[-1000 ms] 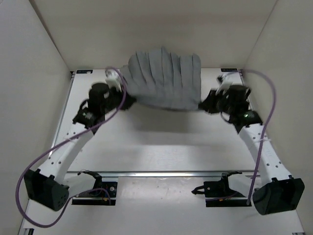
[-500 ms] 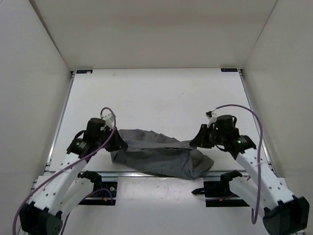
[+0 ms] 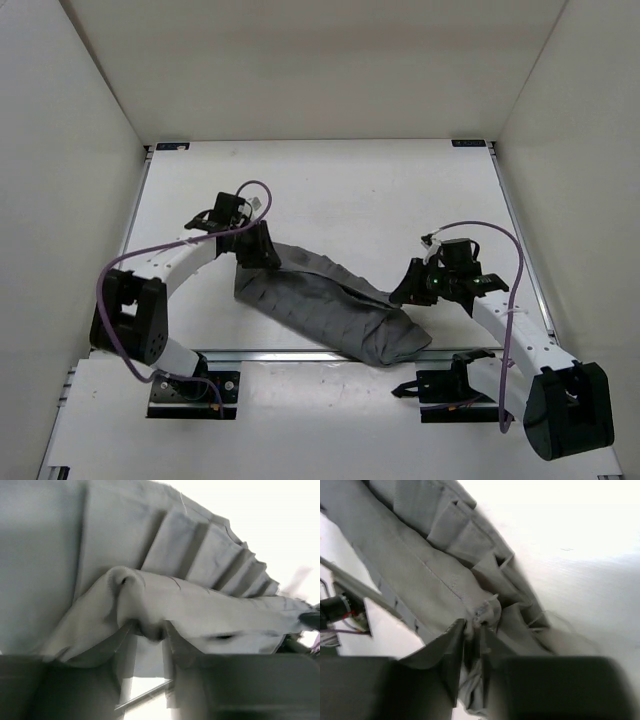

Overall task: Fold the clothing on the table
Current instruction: Fold the skirt

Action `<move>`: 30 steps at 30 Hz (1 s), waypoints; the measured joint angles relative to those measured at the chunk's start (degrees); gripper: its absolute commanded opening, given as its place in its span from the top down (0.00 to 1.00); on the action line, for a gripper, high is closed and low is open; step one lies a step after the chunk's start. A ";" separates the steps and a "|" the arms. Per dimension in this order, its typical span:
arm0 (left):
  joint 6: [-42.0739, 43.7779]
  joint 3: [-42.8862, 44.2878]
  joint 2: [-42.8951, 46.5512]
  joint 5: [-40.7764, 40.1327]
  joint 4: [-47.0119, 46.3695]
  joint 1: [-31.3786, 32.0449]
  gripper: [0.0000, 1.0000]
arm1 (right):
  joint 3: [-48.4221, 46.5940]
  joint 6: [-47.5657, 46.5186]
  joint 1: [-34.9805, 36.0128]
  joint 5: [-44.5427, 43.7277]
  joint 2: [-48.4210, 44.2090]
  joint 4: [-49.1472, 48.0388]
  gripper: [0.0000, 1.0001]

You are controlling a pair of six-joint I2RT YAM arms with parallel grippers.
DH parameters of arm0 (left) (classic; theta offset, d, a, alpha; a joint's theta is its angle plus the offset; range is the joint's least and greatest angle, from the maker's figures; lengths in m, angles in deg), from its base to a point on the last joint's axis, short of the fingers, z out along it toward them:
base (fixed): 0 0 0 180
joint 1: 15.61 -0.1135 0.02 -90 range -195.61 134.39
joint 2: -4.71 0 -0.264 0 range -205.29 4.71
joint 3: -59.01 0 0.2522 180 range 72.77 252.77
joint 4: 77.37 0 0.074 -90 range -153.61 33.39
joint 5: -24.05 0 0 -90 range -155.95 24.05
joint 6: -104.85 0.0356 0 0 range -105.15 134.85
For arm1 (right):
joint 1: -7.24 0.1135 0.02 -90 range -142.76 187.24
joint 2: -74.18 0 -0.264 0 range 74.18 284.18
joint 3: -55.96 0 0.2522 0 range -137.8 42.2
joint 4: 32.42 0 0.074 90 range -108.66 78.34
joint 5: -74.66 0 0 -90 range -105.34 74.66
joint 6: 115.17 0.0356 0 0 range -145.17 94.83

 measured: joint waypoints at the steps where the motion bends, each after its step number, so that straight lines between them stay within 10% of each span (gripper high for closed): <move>1: 0.70 1.29 -1.36 -0.02 -0.57 -0.20 0.27 | 0.33 0.44 -0.96 0.13 0.00 -0.24 0.61; 4: 1.75 4.57 -3.34 -0.31 -0.70 -0.52 0.02 | 0.35 0.72 -3.06 0.24 -0.33 -0.74 0.19; 6: 2.71 6.58 -3.17 -0.72 -0.48 -0.72 0.02 | -0.15 0.44 -3.65 -0.66 -1.62 -0.42 0.16; 12: 4.57 11.61 -0.83 -3.17 0.02 0.92 0.28 | -6.03 -0.96 -5.40 -1.49 -4.22 2.47 0.26; 16: 3.87 10.88 1.09 -2.84 -1.49 7.96 1.00 | -7.67 -2.71 -1.79 -2.78 -3.56 3.69 0.78; 18: 2.67 8.04 1.53 -1.14 -3.82 11.96 1.00 | -7.10 -2.38 0.22 -2.12 -3.45 3.82 1.00; 30: -3.34 -6.88 -0.13 2.29 -9.33 15.80 1.00 | -3.37 -2.40 8.44 2.32 6.71 1.46 1.00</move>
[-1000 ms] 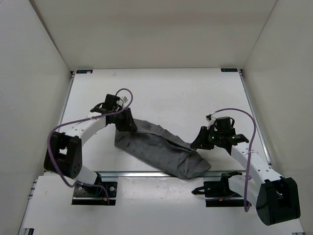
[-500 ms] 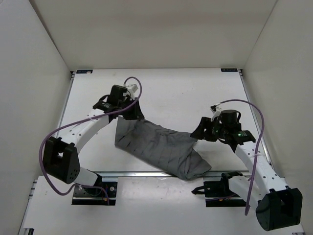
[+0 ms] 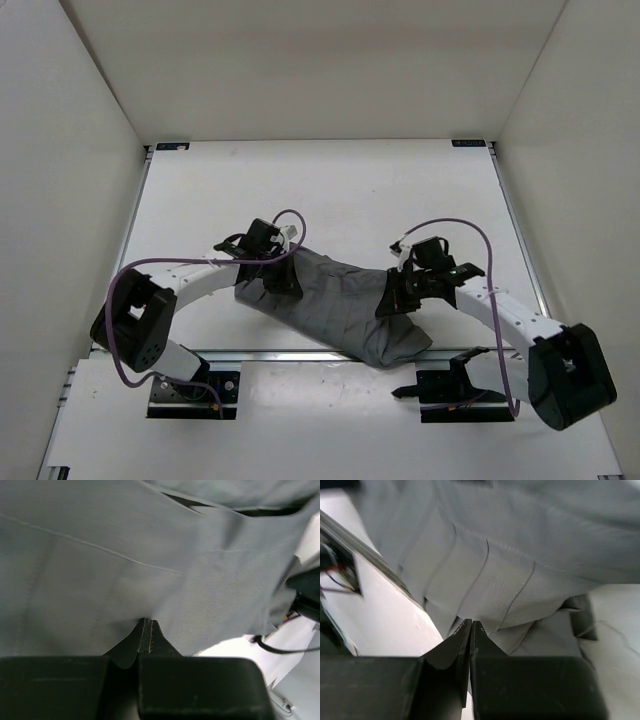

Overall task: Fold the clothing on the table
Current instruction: Fold the skirt

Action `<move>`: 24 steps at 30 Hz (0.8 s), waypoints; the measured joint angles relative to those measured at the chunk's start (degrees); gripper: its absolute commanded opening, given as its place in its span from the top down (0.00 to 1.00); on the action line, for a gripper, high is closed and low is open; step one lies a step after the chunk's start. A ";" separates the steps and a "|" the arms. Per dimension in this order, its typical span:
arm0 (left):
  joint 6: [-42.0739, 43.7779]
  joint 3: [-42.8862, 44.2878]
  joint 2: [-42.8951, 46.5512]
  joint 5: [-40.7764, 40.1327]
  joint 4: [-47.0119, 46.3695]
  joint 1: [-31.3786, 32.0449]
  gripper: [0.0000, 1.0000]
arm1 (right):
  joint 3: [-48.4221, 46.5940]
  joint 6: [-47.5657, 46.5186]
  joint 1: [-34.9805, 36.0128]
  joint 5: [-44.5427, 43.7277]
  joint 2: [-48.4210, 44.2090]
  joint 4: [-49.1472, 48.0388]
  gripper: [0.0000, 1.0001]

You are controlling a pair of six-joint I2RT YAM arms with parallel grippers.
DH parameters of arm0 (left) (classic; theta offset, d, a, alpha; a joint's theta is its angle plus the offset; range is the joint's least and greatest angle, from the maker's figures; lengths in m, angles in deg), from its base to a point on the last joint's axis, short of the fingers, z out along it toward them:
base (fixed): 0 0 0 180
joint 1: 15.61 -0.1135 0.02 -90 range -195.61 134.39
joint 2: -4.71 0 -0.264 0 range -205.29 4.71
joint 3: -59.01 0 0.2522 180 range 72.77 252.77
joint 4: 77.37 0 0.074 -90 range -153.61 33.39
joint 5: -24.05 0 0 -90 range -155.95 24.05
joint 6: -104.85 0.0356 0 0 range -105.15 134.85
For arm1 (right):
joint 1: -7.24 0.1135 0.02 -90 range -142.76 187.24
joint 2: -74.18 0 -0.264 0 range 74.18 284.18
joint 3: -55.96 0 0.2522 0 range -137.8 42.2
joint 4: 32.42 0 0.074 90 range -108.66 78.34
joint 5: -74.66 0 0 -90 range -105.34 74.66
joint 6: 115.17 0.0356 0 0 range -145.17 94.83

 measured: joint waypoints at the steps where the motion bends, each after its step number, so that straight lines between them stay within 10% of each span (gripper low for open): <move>1: -0.02 -0.17 -0.48 -0.26 -0.26 -0.35 1.00 | 0.04 -0.04 1.62 -0.39 1.73 0.15 1.00; 24: 0.20 6.56 -12.61 -6.58 0.52 -6.54 1.00 | -22.77 0.04 -0.94 -13.27 35.08 3.61 1.00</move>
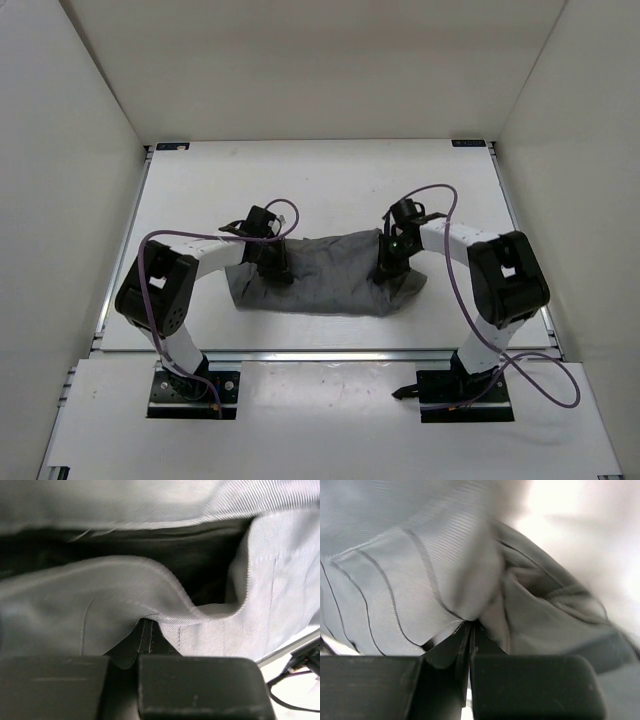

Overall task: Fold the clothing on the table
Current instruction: Fold the skirt

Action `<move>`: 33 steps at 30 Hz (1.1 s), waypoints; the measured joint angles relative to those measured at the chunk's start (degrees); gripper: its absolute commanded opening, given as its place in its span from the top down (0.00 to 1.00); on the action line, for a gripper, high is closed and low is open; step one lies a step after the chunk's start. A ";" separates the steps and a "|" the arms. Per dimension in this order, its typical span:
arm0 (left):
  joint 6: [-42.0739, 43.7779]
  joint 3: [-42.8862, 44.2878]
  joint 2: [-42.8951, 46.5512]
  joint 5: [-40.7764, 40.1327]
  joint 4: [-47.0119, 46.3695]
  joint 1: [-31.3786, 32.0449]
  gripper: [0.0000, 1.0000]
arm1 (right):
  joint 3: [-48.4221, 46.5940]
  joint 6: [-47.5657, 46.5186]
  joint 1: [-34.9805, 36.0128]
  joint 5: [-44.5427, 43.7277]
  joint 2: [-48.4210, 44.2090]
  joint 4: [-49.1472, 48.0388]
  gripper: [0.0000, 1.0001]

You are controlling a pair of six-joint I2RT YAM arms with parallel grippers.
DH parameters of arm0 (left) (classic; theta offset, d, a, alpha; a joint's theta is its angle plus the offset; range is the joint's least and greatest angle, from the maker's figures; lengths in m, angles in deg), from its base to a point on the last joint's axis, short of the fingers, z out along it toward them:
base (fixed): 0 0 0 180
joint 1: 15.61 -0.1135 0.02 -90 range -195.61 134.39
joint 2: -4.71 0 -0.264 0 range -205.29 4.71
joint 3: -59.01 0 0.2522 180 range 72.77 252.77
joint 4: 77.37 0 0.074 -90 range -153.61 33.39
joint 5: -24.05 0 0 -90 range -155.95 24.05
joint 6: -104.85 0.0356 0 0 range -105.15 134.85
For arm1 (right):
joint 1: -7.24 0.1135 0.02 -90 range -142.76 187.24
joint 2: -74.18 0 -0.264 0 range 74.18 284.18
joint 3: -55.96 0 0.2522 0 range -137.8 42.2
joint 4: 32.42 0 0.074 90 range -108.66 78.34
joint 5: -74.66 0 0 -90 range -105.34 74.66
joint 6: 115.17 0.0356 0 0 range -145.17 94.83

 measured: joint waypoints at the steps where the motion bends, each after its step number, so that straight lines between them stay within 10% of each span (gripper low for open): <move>1: 0.02 0.48 -0.57 0.57 -0.02 -0.31 1.00 | -1.90 -0.17 -0.96 -0.11 1.49 -0.09 1.00; 3: 0.33 2.10 -1.97 1.31 0.13 -0.44 1.00 | -5.75 -1.07 -2.97 -0.57 4.07 -0.17 0.99; 10: 1.36 8.02 -4.87 2.80 -0.13 -0.52 0.96 | -10.54 -3.10 -6.69 -2.23 0.83 -0.48 0.27; 14: 2.01 11.91 -5.14 3.63 0.22 -0.79 0.82 | -9.92 -3.15 -7.39 -2.29 -7.04 -0.22 0.04; 19: 2.34 13.09 -2.75 3.10 1.18 -1.44 0.73 | -2.25 -2.97 -9.18 -3.72 -16.24 -1.18 0.01; 33: 1.95 -1.84 13.33 -4.81 5.20 -5.97 0.98 | 10.78 -3.06 -15.56 -3.67 -17.27 -5.60 0.01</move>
